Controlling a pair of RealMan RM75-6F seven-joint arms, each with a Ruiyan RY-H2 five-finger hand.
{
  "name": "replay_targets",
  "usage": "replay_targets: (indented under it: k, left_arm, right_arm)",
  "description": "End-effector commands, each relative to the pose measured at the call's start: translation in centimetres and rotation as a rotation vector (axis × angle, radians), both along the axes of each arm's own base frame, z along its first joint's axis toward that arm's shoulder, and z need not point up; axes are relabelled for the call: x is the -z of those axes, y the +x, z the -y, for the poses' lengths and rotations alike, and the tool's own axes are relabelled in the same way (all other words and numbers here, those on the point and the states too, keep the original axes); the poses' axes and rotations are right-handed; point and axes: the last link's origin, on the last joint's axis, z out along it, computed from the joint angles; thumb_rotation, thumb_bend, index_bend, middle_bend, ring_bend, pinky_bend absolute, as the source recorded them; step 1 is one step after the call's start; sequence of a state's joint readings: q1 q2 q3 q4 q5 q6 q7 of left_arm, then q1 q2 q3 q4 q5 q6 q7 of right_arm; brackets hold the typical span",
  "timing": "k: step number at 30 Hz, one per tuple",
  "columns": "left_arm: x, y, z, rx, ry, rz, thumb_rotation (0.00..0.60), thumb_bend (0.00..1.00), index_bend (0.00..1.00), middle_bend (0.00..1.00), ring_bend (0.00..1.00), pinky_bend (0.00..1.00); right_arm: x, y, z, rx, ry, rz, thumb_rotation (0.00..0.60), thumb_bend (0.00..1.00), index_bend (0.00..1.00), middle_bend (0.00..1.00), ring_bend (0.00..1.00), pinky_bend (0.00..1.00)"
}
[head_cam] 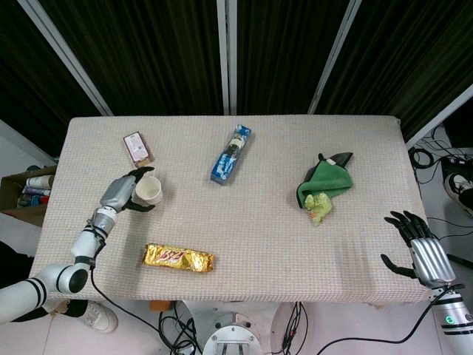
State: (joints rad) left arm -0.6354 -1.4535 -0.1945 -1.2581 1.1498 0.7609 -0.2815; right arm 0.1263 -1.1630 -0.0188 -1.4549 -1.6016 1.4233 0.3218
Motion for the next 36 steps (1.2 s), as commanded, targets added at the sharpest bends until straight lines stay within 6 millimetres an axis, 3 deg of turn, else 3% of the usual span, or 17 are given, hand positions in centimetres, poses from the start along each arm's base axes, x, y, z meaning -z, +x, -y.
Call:
replay_targets:
  k: [1,11,15,17,20,23,27,32,36]
  left_arm:
    - [0.1,0.0,-0.2,-0.003,-0.004,0.001,0.600,0.17,0.12,0.11,0.10,0.17]
    - [0.7,1.4,-1.2,0.013,-0.036,0.022,0.600,0.17,0.12,0.11,0.10,0.17]
    - [0.7,1.7,-1.9,0.012,-0.043,-0.013,0.600,0.17,0.21,0.17,0.13,0.20]
    - [0.6,1.7,-2.4,0.007,-0.031,-0.034,0.600,0.17,0.31,0.27,0.21,0.29]
    - [0.4,1.9,-2.8,-0.013,0.026,-0.015,0.600,0.17,0.46,0.40,0.37,0.55]
    - [0.3,2.7,-2.5,-0.034,0.098,0.086,0.600,0.17,0.48,0.44,0.42,0.68]
    - [0.5,3.5,-2.1,-0.078,0.149,0.280,0.600,0.17,0.49,0.45,0.42,0.70]
    - [1.5,3.9,-1.7,-0.254,0.142,0.705,0.600,0.17,0.50,0.45,0.42,0.68]
    - [2.9,2.8,-1.2,-0.360,0.088,0.855,0.600,0.18,0.48,0.45,0.42,0.52]
  right_arm:
    - [0.0,0.0,0.0,0.002,0.000,0.000,0.600,0.21,0.17,0.12,0.01,0.08]
    - [-0.2,-0.1,-0.2,0.004,-0.006,-0.006,0.600,0.21,0.17,0.12,0.01,0.08]
    - [-0.4,-0.3,-0.3,0.013,-0.009,-0.005,0.600,0.21,0.17,0.12,0.01,0.08]
    - [-0.4,-0.3,-0.3,0.014,-0.009,-0.005,0.600,0.21,0.17,0.12,0.01,0.08]
    - [-0.3,-0.4,-0.4,0.016,-0.008,-0.003,0.600,0.21,0.17,0.12,0.01,0.08]
    - [-0.2,-0.4,-0.4,0.018,-0.005,-0.003,0.600,0.21,0.17,0.12,0.01,0.08]
    - [-0.1,-0.3,-0.2,0.011,-0.003,-0.004,0.600,0.21,0.17,0.12,0.01,0.08]
    - [-0.1,-0.1,-0.1,0.008,-0.002,-0.005,0.600,0.21,0.17,0.12,0.01,0.08]
    - [0.0,-0.1,-0.1,0.010,0.001,-0.005,0.600,0.21,0.17,0.12,0.01,0.08]
